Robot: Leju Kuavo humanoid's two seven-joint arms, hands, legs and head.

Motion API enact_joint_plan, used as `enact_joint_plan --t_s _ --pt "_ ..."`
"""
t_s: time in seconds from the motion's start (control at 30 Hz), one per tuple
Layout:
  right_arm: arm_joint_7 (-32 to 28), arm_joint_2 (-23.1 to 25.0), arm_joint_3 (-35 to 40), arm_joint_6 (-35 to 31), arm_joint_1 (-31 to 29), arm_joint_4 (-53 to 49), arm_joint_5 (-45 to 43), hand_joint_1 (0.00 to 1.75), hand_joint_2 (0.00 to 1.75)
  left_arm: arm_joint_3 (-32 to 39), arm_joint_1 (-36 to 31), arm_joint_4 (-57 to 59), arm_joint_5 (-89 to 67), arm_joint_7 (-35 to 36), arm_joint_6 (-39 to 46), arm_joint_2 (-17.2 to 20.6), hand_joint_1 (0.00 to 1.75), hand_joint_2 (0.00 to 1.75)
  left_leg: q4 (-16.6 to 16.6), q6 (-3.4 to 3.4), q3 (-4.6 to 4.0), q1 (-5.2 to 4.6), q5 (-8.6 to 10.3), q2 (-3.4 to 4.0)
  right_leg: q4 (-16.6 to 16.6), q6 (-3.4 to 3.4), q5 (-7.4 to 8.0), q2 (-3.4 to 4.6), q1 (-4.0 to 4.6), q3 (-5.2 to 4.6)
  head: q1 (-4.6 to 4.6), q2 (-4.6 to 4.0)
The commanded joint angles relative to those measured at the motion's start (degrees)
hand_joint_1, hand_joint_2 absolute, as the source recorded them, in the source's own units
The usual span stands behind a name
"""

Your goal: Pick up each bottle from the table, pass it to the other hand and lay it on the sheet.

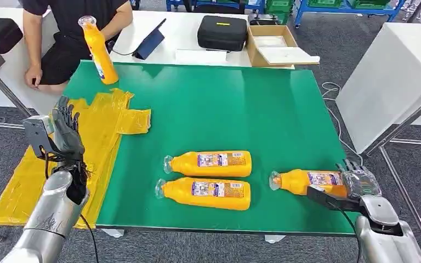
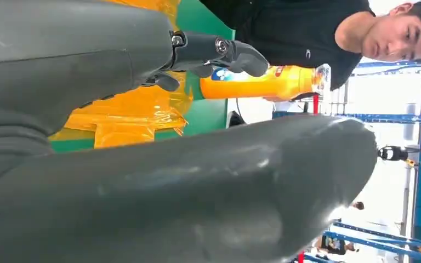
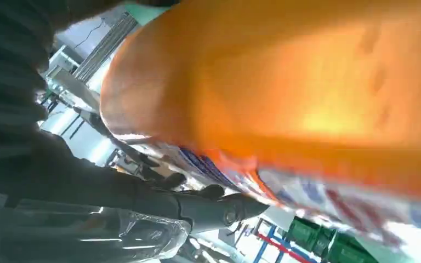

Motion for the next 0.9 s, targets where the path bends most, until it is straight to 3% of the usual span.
enact_joint_plan --t_s 0.03,0.43,0.47,0.53,0.67,0.7,0.9 --pt "-0.1 3.2 4.3 0.1 2.6 5.4 -1.8 1.75 1.75 0.2 -0.1 0.7 0.2 0.3 0.3 1.0 0.0 0.0 -0.1 -0.19 -0.29 0.06 0.14 0.11 -0.2 -0.03 0.18 -0.06 0.04 -0.26 0.02 0.0" --pt "1.3 3.5 4.6 1.1 4.9 2.0 -3.5 1.75 1.75 0.8 1.0 0.1 0.3 0.6 -0.1 1.7 0.0 0.0 0.0 -0.17 0.22 0.06 -0.06 0.33 -0.1 -0.05 0.09 -0.18 0.21 0.18 0.02 0.0" --pt "1.3 3.5 4.6 1.1 4.9 2.0 -3.5 1.75 1.75 0.8 1.0 0.1 0.3 0.6 -0.1 1.7 0.0 0.0 -0.1 -0.28 -0.03 0.02 0.1 0.16 -0.2 -0.1 0.2 -0.32 0.16 -0.07 0.02 0.0" --pt "1.3 3.5 4.6 1.1 4.9 2.0 -3.5 1.75 1.75 0.8 1.0 0.1 0.3 0.6 -0.1 1.7 0.0 0.0 0.1 -0.06 0.46 0.08 -0.34 0.4 0.0 -0.05 0.07 -0.12 0.21 0.41 0.0 0.0" --pt "1.9 3.7 4.1 1.9 5.9 0.4 -3.9 1.75 1.75 0.7 1.2 0.0 0.5 0.6 0.0 1.9 0.0 0.0 -0.1 -0.3 0.04 -0.02 -0.11 0.06 -0.2 -0.12 0.31 -0.42 0.1 -0.02 0.0 0.0" --pt "1.9 3.7 4.1 1.9 6.0 0.4 -3.9 1.75 1.75 0.7 1.3 0.0 0.5 0.6 0.0 2.0 0.0 0.0 0.1 -0.15 0.54 0.08 -0.38 0.32 -0.1 -0.07 0.19 -0.19 0.2 0.48 0.0 0.0" --pt "1.9 3.8 4.1 2.6 6.1 1.3 -4.0 1.75 1.75 0.0 0.6 0.8 1.0 0.6 -0.4 2.4 0.0 0.0 0.1 -0.29 0.48 0.1 -0.47 0.23 -0.1 -0.12 0.18 -0.28 0.19 0.42 0.0 0.0"
